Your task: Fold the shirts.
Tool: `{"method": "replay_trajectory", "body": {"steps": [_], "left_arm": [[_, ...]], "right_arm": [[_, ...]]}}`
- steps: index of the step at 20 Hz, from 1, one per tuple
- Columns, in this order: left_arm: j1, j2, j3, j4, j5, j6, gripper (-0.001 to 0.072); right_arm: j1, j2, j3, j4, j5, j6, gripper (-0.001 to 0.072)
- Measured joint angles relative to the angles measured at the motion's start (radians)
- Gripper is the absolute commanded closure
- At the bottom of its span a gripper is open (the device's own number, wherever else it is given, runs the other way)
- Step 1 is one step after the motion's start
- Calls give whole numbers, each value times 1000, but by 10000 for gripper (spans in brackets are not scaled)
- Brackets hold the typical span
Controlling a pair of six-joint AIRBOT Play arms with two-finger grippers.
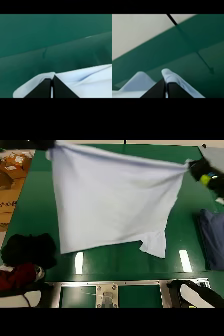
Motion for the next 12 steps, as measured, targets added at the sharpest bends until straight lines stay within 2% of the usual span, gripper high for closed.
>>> {"method": "replay_trajectory", "body": {"steps": [2, 3, 4, 5, 6, 7, 8, 9, 10, 11, 12], "left_arm": [[-13, -120, -7, -83, 56, 58, 681], [-23, -171, -10, -117, 87, 81, 679], [-31, -206, -10, -148, 121, 95, 590], [-36, -233, -11, -169, 141, 106, 238], [-37, -251, -11, -185, 155, 109, 92], [-33, -259, -8, -196, 153, 103, 109], [-23, -260, -2, -206, 141, 95, 110], [-7, -258, 6, -211, 102, 82, 110], [12, -254, 16, -211, 55, 72, 132], [37, -245, 31, -213, -3, 60, 362], [64, -236, 47, -219, -65, 43, 678]], "right_arm": [[32, -158, 7, 1, -49, -18, 694], [41, -223, 21, 1, -68, -24, 630], [47, -282, 40, 2, -82, -29, 420], [48, -327, 59, 0, -83, -33, 305], [43, -360, 80, -6, -73, -35, 308], [29, -379, 101, -15, -46, -37, 320], [5, -391, 122, -31, -2, -38, 369], [-26, -393, 137, -51, 62, -39, 453], [-65, -391, 150, -68, 140, -41, 506], [-108, -386, 158, -83, 219, -41, 561], [-150, -380, 161, -94, 292, -41, 697]]}}
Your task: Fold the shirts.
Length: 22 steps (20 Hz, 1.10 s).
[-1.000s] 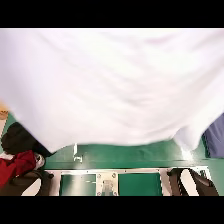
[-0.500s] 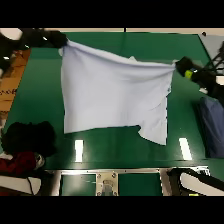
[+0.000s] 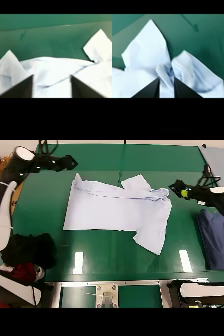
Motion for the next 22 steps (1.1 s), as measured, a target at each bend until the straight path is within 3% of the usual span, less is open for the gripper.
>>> {"method": "replay_trajectory", "body": {"steps": [5, 6, 7, 10, 18, 19, 20, 22], "left_arm": [[119, 25, 37, -6, -321, -72, 683], [133, 26, 40, -1, -380, -87, 683], [143, 29, 41, 4, -427, -97, 683], [162, 48, -16, 38, -540, -123, 683], [278, 151, -448, 40, -516, -110, 682], [289, 154, -471, 32, -512, -106, 682], [295, 154, -490, 31, -509, -100, 682], [304, 159, -510, 11, -506, -90, 681]], "right_arm": [[-206, 103, -132, -41, 287, 11, 694], [-240, 139, -182, -60, 310, 16, 608], [-271, 174, -233, -80, 322, 22, 478], [-320, 243, -386, -123, 356, 37, 460], [-242, 196, -576, -125, 282, 12, 473], [-227, 184, -579, -117, 274, 11, 625], [-216, 175, -583, -118, 257, 10, 695], [-200, 166, -587, -110, 247, 8, 697]]}}
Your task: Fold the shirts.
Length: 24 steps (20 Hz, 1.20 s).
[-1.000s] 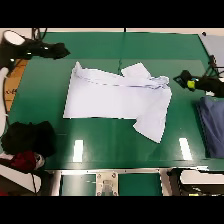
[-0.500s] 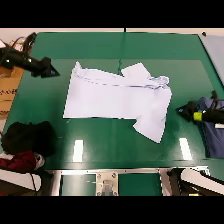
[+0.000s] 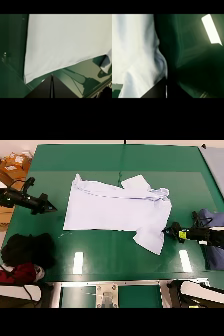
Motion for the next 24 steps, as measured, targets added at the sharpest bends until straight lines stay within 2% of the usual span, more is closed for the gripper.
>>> {"method": "replay_trajectory", "body": {"steps": [1, 2, 3, 8, 10, 11, 12, 13, 16, 17, 20, 24], "left_arm": [[3, 0, -7, 1, 4, 2, 679], [6, 0, -11, 0, 13, 5, 518], [8, 2, -15, -2, 16, 6, 198], [10, 2, -23, 1, 30, 11, 189], [10, 2, -23, 2, 42, 16, 189], [10, 2, -23, 4, 43, 20, 189], [10, 2, -24, 9, 45, 23, 189], [11, 2, -24, 17, 44, 24, 189], [10, 2, -24, 55, 28, 28, 188], [11, 2, -24, 66, 23, 28, 188], [11, 2, -24, 83, 6, 28, 188], [10, 2, -24, 95, -11, 28, 189]], "right_arm": [[0, 0, -2, 1, -1, 2, 697], [0, 13, -3, -11, -2, 17, 697], [-8, 42, -7, -41, 3, 44, 697], [-34, 344, -19, -225, 135, 274, 694], [-25, 481, -36, -254, 189, 333, 610], [-23, 537, -45, -268, 209, 356, 491], [-21, 581, -52, -274, 217, 375, 309], [-18, 609, -58, -280, 230, 389, 234], [-17, 649, -66, -294, 224, 432, 270], [-16, 648, -68, -296, 201, 446, 340], [-25, 568, -69, -301, 121, 472, 344], [-39, 336, -40, -298, 34, 441, 346]]}}
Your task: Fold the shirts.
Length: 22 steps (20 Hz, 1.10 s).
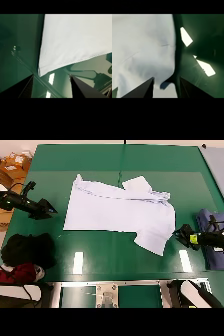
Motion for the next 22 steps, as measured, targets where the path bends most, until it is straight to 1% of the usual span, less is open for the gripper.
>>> {"method": "replay_trajectory", "body": {"steps": [3, 5, 6, 7, 8, 9, 10, 11, 14, 17, 22], "left_arm": [[0, 0, 0, 3, -3, -3, 189], [0, 0, 0, 3, -3, -5, 188], [0, 0, 0, 3, -2, -6, 189], [0, 0, 0, 3, 1, -8, 189], [0, 0, 0, 4, 3, -10, 189], [0, 0, 0, 4, 5, -12, 189], [0, 0, 0, 4, 6, -13, 189], [0, 0, 0, 4, 7, -17, 188], [-8, 0, -6, 6, 6, -26, 189], [-49, 0, -49, 7, 17, -40, 188], [-94, -1, -169, 36, 106, -89, 188]], "right_arm": [[-3, -158, 56, 15, -33, -46, 346], [-5, -224, 86, 74, -45, -96, 348], [-5, -247, 95, 102, -54, -122, 366], [-5, -269, 102, 131, -68, -149, 367], [-5, -291, 107, 160, -78, -174, 395], [-5, -309, 111, 182, -86, -195, 503], [-5, -330, 113, 199, -92, -214, 661], [-6, -344, 115, 213, -98, -232, 695], [-5, -366, 119, 237, -96, -275, 695], [-5, -375, 123, 249, -97, -296, 695], [-5, -380, 125, 253, -89, -327, 696]]}}
